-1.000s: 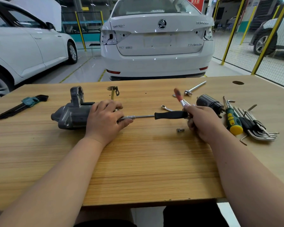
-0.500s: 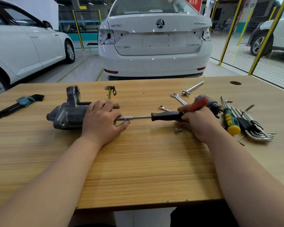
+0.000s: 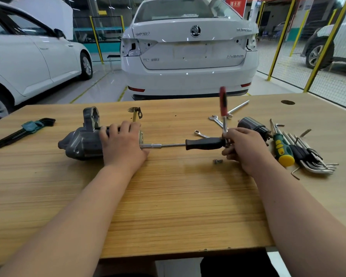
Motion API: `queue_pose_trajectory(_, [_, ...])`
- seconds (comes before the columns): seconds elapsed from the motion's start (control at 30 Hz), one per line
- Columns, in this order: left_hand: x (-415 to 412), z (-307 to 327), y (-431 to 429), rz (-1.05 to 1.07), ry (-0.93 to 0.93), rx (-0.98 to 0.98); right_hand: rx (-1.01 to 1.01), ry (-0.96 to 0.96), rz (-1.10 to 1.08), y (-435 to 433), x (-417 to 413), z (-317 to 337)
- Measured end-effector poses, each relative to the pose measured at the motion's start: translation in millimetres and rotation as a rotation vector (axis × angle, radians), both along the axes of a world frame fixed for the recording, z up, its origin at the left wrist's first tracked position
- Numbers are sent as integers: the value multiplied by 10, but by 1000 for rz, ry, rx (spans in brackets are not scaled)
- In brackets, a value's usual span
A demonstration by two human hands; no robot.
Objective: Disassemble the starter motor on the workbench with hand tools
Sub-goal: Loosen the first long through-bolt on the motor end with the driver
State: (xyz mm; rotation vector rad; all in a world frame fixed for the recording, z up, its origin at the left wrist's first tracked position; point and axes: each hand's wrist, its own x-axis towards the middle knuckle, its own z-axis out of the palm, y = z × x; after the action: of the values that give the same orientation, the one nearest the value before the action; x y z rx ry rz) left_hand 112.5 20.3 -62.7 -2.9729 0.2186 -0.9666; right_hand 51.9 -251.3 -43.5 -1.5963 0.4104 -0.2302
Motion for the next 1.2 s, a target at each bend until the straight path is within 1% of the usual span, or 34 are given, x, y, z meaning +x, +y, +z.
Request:
queue_pose_trajectory(0.1, [-6, 13, -82, 8, -34, -11, -47, 107, -56, -1, 42, 24])
queue_pose_trajectory(0.2, [-44, 22, -287, -38, -26, -31, 59, 194, -163, -19, 59, 65])
queue_pose_trajectory(0.37, [-152, 8, -420, -181, -50, -52, 237, 182, -213, -100, 54, 63])
queue_pose_trajectory(0.47, [-213, 22, -375, -249, -8, -23, 254, 174, -178, -116, 69, 44])
queue_pose_trajectory(0.6, [-213, 77, -234, -336, 47, -40, 223, 67, -163, -121, 90, -23])
queue_pose_trajectory(0.77, [-199, -13, -215, -278, 39, -174, 229, 107, -58, -144, 30, 35])
queue_pose_trajectory(0.93, [-120, -43, -189, -209, 13, -144, 183, 49, 44, -123, -33, 53])
queue_pose_trajectory(1.0, [-119, -47, -208, -180, 36, -142, 151, 40, 68, -123, -36, 48])
queue_pose_trajectory(1.07, [-128, -61, -197, -204, 70, -128, 123, 27, 77, -116, -32, 41])
queue_pose_trajectory(1.2, [-185, -66, -151, -281, 112, -136, 146, 11, 76, -113, -11, 45])
